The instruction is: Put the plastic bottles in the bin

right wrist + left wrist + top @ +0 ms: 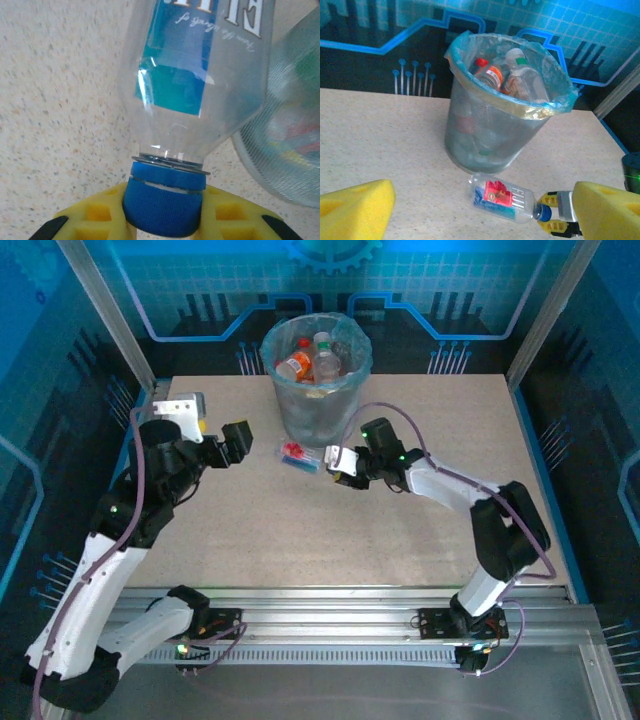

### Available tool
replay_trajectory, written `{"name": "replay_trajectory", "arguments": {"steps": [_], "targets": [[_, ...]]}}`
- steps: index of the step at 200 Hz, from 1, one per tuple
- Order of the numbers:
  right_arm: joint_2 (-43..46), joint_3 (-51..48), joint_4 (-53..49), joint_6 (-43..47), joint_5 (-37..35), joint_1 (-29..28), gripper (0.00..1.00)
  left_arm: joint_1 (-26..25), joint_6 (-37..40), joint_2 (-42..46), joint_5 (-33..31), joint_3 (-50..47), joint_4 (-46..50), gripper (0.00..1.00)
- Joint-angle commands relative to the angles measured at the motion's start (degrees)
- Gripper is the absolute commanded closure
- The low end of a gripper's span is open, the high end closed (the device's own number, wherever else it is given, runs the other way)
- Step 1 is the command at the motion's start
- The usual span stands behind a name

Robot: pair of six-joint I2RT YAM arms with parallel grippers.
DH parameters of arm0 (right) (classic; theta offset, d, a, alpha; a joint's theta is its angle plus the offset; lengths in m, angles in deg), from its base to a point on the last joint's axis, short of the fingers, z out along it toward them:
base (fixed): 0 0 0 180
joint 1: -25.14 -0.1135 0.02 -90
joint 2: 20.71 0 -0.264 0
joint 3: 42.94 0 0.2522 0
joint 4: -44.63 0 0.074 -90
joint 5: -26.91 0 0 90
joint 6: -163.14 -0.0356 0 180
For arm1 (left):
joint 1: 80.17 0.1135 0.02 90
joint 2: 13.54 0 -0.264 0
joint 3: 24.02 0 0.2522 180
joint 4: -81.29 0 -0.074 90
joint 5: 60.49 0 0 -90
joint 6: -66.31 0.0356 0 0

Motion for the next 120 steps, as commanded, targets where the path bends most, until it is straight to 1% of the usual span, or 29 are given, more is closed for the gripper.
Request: {"name": "replay_trajectory", "arguments": {"steps": [1,28,61,97,120], "targets": [[5.86,-0.96,2.58,-7.66,2.31,-1.07,0.85,0.47,-6.84,-3.03,6.15,-0.84,-1.32,0.06],[11.43,-2.16,2.97,-11.71,2.87,-1.96,0.86,0.46,-11.51,-6.00,11.98,-2.36,-4.37,0.04],[17.41,-3.46,3.93,-15.86,3.25,-3.05,0.86,0.52,-17.04,-6.91,16.50,-6.14,-11.42,0.02],[21.60,-4.51,3.76,-16.57,4.31,-5.83,0.85,0.48,-21.53,-7.78,21.01,-8.30,-16.05,0.03],[22.75,-4.49,3.23,-16.10,3.80,-7.98,0.85,0.41,-22.48,-7.58,22.81,-9.23,-17.32,0.07]]}}
